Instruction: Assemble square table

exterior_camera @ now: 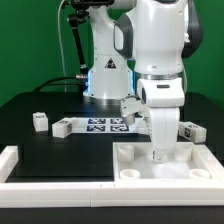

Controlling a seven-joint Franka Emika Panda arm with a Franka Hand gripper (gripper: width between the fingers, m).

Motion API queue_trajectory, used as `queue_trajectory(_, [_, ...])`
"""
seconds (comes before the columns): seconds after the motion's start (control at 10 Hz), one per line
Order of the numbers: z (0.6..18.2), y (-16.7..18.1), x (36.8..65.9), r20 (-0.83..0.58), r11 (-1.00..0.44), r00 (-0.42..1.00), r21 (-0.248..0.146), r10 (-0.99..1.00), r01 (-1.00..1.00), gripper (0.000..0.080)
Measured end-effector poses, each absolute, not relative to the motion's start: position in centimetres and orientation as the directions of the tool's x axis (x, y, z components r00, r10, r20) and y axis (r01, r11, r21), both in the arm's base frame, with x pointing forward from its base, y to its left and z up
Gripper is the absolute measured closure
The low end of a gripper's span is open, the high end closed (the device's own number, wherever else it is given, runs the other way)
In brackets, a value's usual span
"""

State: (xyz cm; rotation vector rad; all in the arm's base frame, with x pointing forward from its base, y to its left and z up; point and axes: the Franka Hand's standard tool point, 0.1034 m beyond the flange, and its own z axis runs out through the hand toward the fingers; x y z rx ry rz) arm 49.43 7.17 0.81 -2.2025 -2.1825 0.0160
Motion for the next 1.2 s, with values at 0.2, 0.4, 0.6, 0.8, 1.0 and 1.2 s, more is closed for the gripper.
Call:
queue_trajectory(0.2, [0.8,7.1,49.4,0.021,-0.009,0.010,-0.036,1.000,0.999,0.0150])
queue_trajectory(0.4, [1.7,7.5,49.1,0.002,-0.134,0.135,-0.056,0.991,0.989,0.0150])
queue_trajectory(0.6, [4.3,10.3,48.4,-0.021,-0.244,0.243,-0.055,0.970,0.968,0.0150])
queue_trajectory(0.8, [5.5,14.5,47.5,-0.032,-0.467,0.466,-0.043,0.884,0.883,0.0150])
queue_trajectory(1.0, [5.5,17.2,47.4,-0.023,-0.631,0.631,-0.028,0.776,0.775,0.0150])
queue_trajectory(1.2, [5.0,16.9,47.5,-0.014,-0.711,0.711,-0.025,0.703,0.703,0.0150])
